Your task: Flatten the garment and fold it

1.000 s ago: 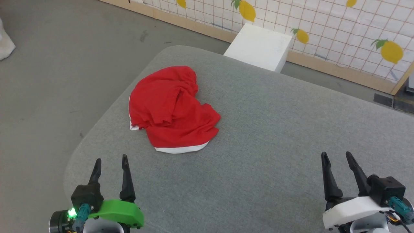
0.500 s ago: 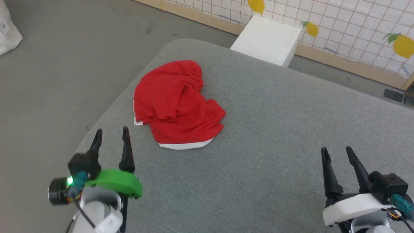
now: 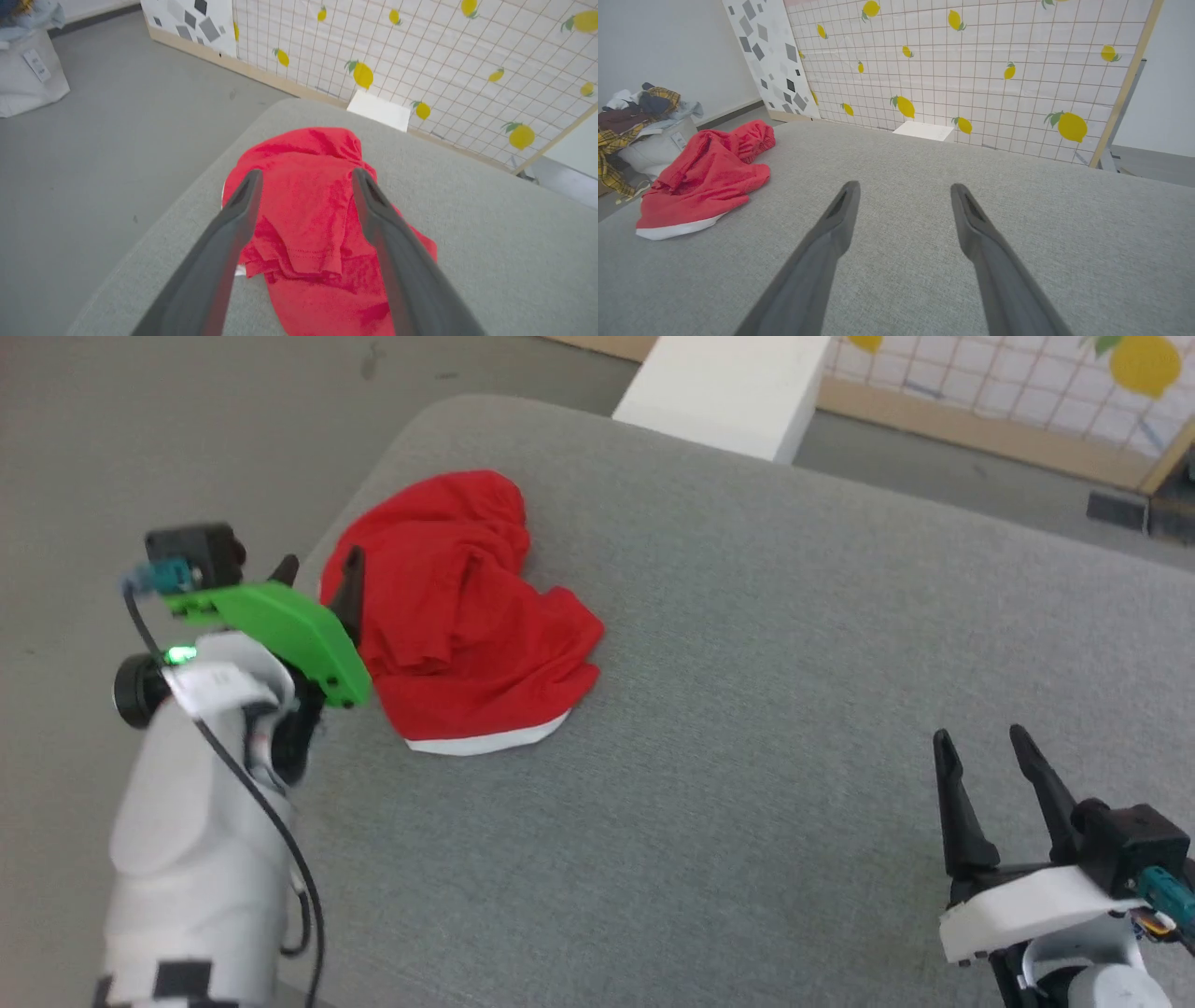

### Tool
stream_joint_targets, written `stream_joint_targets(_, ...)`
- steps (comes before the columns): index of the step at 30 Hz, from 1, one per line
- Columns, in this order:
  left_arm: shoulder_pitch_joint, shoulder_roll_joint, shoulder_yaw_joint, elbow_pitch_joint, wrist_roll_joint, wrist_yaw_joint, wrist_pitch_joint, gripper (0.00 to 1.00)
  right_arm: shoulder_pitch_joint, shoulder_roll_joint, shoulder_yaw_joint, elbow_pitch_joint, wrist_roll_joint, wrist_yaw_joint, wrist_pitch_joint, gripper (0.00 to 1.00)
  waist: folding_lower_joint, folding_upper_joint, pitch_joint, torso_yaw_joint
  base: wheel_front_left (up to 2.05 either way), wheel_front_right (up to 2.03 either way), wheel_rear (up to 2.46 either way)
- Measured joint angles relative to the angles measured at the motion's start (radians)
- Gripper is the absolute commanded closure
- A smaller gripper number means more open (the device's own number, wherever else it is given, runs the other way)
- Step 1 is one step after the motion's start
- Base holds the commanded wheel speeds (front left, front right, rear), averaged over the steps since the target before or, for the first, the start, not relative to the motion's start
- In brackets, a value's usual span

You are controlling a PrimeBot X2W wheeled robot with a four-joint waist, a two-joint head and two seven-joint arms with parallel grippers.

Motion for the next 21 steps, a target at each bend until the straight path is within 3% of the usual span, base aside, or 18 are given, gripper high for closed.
stream_joint_targets(4,-0.092,0.035,0.017,0.105,-0.097,-0.017,0.204,0.0,-0.017,0.0,-0.002,-0.039,-0.019,0.0,0.023,0.0,0.0,0.0,0.04,-0.036,0.0,0.0,0.0)
stream_joint_targets(8,-0.16,0.072,0.029,0.127,-0.17,-0.025,0.324,0.0,-0.026,0.0,-0.008,-0.072,-0.03,0.0,0.04,0.0,0.0,0.0,0.089,-0.067,0.0,0.0,0.0)
stream_joint_targets(15,-0.211,0.098,0.028,0.151,-0.213,-0.025,0.448,0.0,-0.041,0.0,-0.013,-0.114,-0.042,0.0,0.058,0.0,0.0001,0.0,0.179,-0.113,0.0,0.0,0.0)
stream_joint_targets(21,-0.21,0.105,0.023,0.16,-0.226,-0.025,0.486,0.0,-0.06,0.0,-0.024,-0.134,-0.046,0.0,0.063,0.0,0.0001,0.0,0.246,-0.142,0.0,0.0,0.0)
